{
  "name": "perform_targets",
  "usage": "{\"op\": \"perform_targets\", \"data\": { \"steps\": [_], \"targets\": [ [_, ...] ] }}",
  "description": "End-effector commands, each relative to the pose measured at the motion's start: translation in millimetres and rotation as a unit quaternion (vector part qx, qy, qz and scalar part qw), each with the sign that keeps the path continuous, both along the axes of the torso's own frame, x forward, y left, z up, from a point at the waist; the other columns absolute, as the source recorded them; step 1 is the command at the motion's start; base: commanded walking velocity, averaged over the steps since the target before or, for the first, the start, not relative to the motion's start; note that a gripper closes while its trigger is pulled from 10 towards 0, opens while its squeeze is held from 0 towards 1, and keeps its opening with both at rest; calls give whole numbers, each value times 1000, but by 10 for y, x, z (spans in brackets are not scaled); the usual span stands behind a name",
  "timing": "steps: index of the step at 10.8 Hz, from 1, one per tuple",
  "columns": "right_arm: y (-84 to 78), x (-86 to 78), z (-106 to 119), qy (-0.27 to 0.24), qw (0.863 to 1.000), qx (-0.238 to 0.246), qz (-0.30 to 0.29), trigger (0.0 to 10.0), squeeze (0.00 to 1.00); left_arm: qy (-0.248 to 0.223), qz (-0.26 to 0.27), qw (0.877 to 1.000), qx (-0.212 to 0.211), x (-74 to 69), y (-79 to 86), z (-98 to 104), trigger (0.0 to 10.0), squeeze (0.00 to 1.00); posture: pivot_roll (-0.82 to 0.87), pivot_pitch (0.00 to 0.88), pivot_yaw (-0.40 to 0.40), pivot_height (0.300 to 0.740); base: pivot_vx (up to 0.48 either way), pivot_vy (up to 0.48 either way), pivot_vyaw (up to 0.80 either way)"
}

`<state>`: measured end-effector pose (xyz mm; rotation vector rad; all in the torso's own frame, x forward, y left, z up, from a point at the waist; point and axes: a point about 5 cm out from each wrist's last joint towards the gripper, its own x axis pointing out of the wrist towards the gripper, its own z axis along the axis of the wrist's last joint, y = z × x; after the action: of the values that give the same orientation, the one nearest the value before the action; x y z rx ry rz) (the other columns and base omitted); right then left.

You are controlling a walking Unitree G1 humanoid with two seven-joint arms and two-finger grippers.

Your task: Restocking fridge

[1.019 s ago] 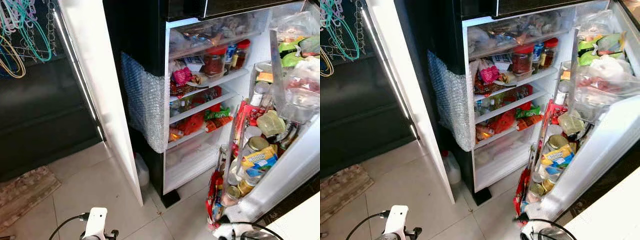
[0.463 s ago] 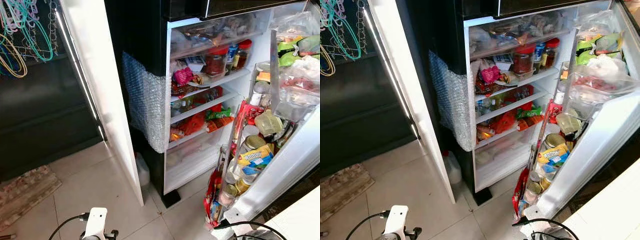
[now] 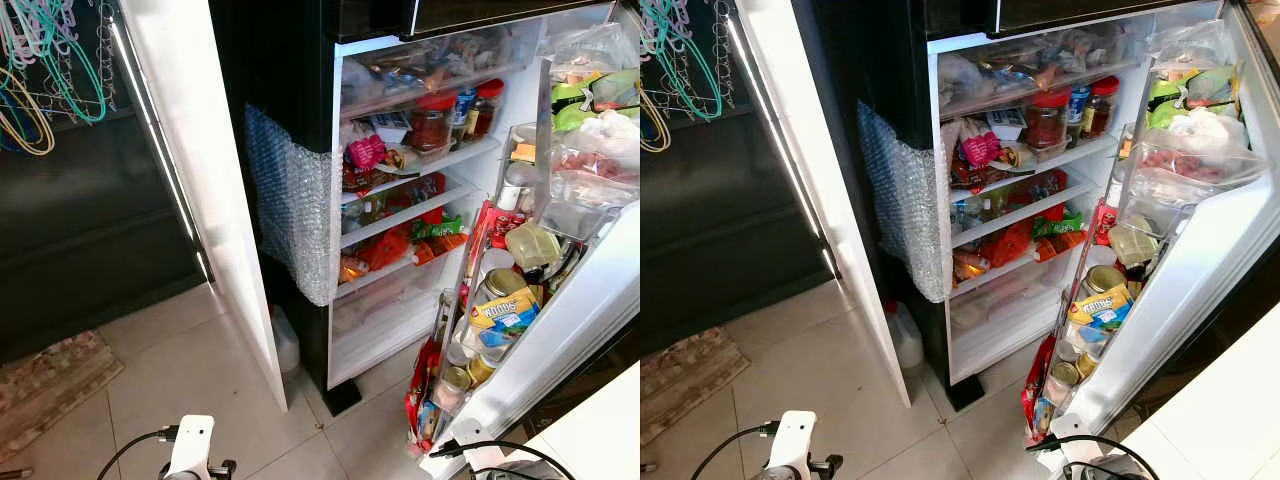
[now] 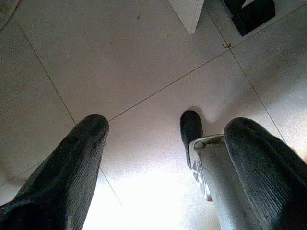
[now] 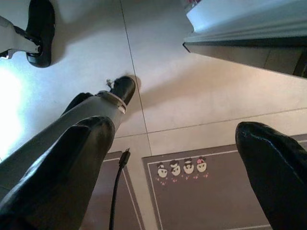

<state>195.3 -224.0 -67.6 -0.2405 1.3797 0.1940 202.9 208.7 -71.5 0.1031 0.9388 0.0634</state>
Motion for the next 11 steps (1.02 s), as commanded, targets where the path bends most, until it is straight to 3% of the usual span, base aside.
{"op": "perform_targets", "data": {
  "steps": [1,3,5,6,7,9,10,11],
  "targets": [
    [-15,18,14,-3,1000,1,-15,10000,0,9,-5,1000,12,-22,37,-6,10000,0,-50,0,-5,740,0,0,0],
    [-12,29,10,-20,999,2,-35,10000,0,9,-6,1000,13,-21,37,-6,10000,0,-49,0,-4,740,0,0,0],
    [33,117,18,-103,991,37,-75,10000,0,8,-5,1000,13,-20,39,-6,10000,0,-48,0,-4,740,0,0,0],
    [14,173,56,-93,995,-3,43,10000,0,9,-5,1000,14,-20,40,-5,10000,0,-48,0,-4,740,0,0,0],
    [19,199,76,-76,989,-21,126,10000,0,9,-6,1000,13,-19,38,-5,10000,0,-45,0,-5,740,0,0,0],
    [12,164,53,-85,995,-4,49,10000,0,9,-4,1000,11,-21,37,-7,10000,0,-46,0,-5,740,0,0,0],
    [27,119,17,-109,990,33,-82,10000,0,9,-3,1000,10,-24,36,-8,10000,0,-48,0,-3,740,0,0,0],
    [33,94,-5,-126,977,45,-164,10000,0,10,-2,1000,9,-28,34,-11,10000,0,-45,0,-2,740,0,0,0]
  ]
}}
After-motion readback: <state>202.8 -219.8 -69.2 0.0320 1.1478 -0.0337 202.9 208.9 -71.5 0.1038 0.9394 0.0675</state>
